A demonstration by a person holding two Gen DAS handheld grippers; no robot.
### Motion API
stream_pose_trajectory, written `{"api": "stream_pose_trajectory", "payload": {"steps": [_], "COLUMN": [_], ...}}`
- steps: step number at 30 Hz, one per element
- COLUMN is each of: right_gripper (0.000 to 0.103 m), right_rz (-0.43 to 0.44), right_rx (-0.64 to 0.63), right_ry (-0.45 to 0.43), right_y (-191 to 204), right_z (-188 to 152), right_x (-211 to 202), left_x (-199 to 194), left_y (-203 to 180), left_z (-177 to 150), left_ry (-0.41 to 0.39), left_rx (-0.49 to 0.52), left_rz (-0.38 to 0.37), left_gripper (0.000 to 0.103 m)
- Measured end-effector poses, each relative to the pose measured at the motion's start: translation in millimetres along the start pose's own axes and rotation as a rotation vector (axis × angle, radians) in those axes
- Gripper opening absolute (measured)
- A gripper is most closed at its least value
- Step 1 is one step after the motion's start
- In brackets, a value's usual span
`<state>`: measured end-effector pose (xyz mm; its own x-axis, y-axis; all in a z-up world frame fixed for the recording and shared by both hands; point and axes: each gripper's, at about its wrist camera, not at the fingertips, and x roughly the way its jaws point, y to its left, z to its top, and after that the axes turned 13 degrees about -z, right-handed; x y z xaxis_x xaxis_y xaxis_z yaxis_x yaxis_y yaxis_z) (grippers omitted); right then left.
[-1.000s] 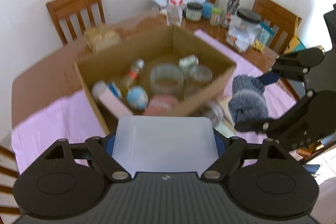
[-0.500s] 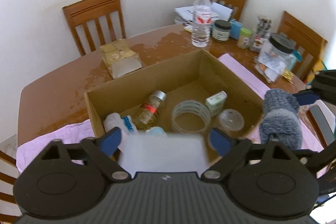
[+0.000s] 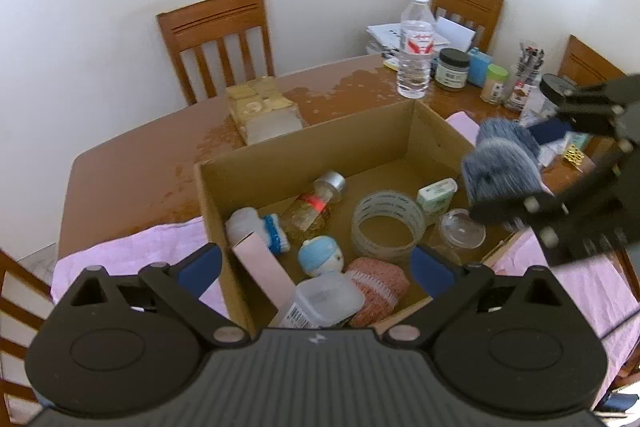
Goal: Organize objects
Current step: 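Carry the white container and knit sock into the cardboard box and release both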
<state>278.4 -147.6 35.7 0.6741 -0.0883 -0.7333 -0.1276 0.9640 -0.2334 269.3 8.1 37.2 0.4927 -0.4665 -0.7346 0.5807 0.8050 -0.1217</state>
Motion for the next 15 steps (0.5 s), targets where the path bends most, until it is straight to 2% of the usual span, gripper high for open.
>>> {"api": "stream_pose_trajectory", "payload": {"steps": [8, 15], "right_gripper": [0.078, 0.078], "right_rz": [-0.001, 0.009], "right_rx": [-0.008, -0.037], "right_ry": [0.014, 0.018], "right_y": [-17, -28], "right_z": [21, 39], "right_x": [38, 78], "left_x": [-8, -6], "left_y": [-8, -14], "left_z": [-25, -42], "left_ry": [-0.044, -0.012], "left_rx": [-0.083, -0.127], "left_rz": [0.053, 0.162], "left_gripper": [0.101, 0.101]}}
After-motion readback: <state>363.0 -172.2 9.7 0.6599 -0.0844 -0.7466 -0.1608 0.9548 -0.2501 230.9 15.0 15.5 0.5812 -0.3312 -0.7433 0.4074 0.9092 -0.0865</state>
